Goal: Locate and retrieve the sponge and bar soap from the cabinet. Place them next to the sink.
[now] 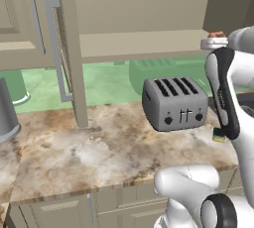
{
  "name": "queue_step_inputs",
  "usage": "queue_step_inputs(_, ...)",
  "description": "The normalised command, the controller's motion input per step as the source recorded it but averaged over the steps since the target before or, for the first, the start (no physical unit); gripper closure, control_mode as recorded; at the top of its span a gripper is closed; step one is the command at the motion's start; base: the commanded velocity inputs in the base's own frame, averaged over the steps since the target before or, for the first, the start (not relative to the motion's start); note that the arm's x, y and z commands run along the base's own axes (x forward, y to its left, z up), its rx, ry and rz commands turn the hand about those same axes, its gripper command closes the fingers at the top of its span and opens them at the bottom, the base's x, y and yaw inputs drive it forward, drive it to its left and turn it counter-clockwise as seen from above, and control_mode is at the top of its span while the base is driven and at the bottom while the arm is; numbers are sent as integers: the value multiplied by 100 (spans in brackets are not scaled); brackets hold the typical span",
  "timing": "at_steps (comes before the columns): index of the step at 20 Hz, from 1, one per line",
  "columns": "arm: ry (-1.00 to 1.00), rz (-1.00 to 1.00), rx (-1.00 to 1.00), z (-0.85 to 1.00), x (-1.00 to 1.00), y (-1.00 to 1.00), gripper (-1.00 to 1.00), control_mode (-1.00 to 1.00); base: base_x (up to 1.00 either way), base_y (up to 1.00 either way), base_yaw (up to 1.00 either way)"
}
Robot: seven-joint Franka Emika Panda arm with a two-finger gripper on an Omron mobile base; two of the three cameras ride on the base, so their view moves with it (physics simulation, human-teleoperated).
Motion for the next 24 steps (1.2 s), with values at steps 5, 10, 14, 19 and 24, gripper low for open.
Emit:
queue_step_inputs(5,-6,0,0,0,-93,-3,100,-100,0,0,0)
queue_step_inputs(10,-2,-2,0,2,-84,0,100,-100,0,0,0)
queue_step_inputs(14,-1,-1,0,-2,-74,0,100,-100,0,0,0)
queue_step_inputs(19,3,0,0,-13,-50,0,100,-100,0,0,0)
queue_step_inputs(24,12,0,-1,-19,-34,5,100,-100,0,0,0)
